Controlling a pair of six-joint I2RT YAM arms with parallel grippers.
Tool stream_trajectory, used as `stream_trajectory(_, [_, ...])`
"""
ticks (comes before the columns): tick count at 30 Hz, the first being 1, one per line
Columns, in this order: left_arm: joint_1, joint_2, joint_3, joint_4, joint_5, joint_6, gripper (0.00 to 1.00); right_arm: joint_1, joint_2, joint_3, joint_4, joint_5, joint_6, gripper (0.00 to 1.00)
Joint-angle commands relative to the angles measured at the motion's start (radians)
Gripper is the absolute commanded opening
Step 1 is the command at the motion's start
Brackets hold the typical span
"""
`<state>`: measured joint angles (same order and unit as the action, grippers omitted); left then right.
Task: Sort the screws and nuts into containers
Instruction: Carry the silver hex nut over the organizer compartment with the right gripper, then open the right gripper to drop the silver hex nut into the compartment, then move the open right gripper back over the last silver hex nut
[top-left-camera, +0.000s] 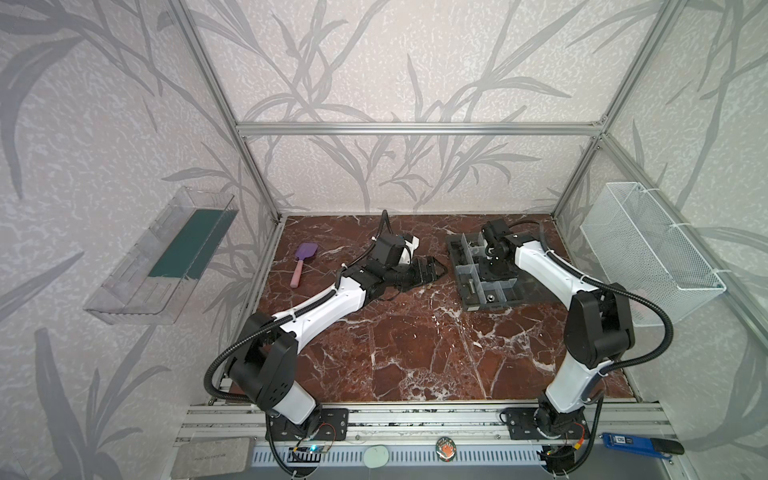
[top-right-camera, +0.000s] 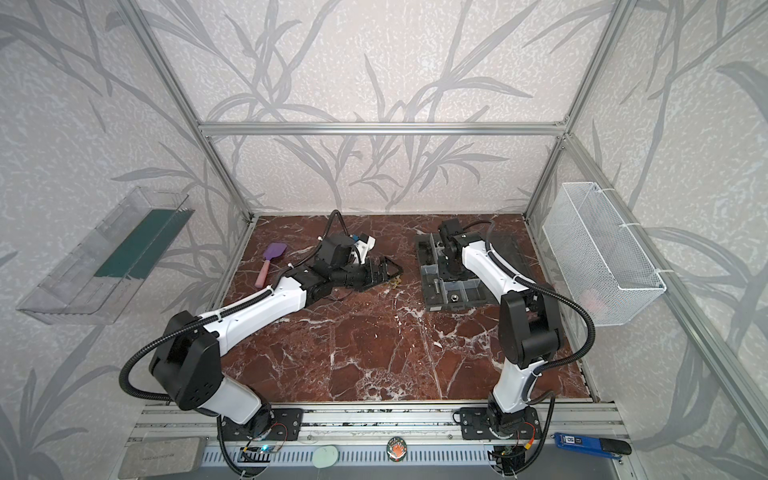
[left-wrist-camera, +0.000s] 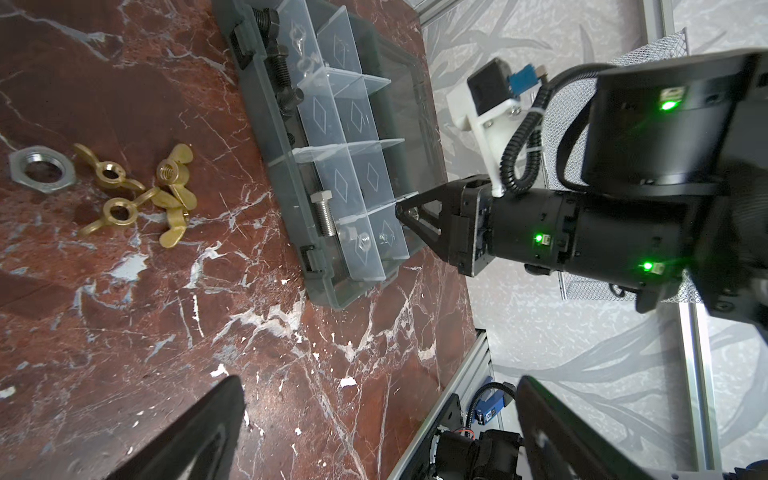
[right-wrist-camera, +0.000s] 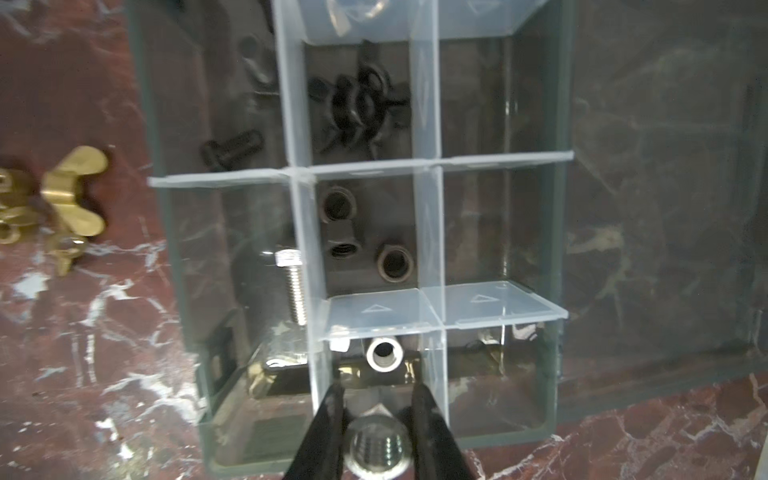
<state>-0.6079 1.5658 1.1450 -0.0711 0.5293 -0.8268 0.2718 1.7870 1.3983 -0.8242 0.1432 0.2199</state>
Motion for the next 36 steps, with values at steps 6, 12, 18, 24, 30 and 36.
stream_trajectory(6, [-0.010,0.020,0.044,0.011,-0.009,0.009,0.99,-0.016,-0.011,-0.075,0.055,-0.031,0.003,0.19])
stream_trajectory(12, [-0.010,0.022,0.050,-0.002,-0.017,0.014,0.99,-0.014,-0.018,-0.078,0.054,-0.035,0.001,0.33])
stream_trajectory(18, [-0.006,0.018,0.068,-0.036,-0.020,0.039,0.99,-0.006,-0.051,-0.031,0.023,-0.027,-0.014,0.38])
stream_trajectory(24, [0.045,-0.020,0.026,-0.007,-0.011,0.014,0.99,0.083,-0.056,0.074,0.014,-0.047,-0.013,0.41])
stream_trajectory(30, [0.153,-0.085,-0.104,0.085,0.056,-0.081,0.99,0.199,0.082,0.256,0.009,-0.085,0.016,0.46])
stream_trajectory(36, [0.244,-0.187,-0.201,0.072,0.074,-0.083,0.99,0.289,0.297,0.475,-0.017,-0.120,0.035,0.47])
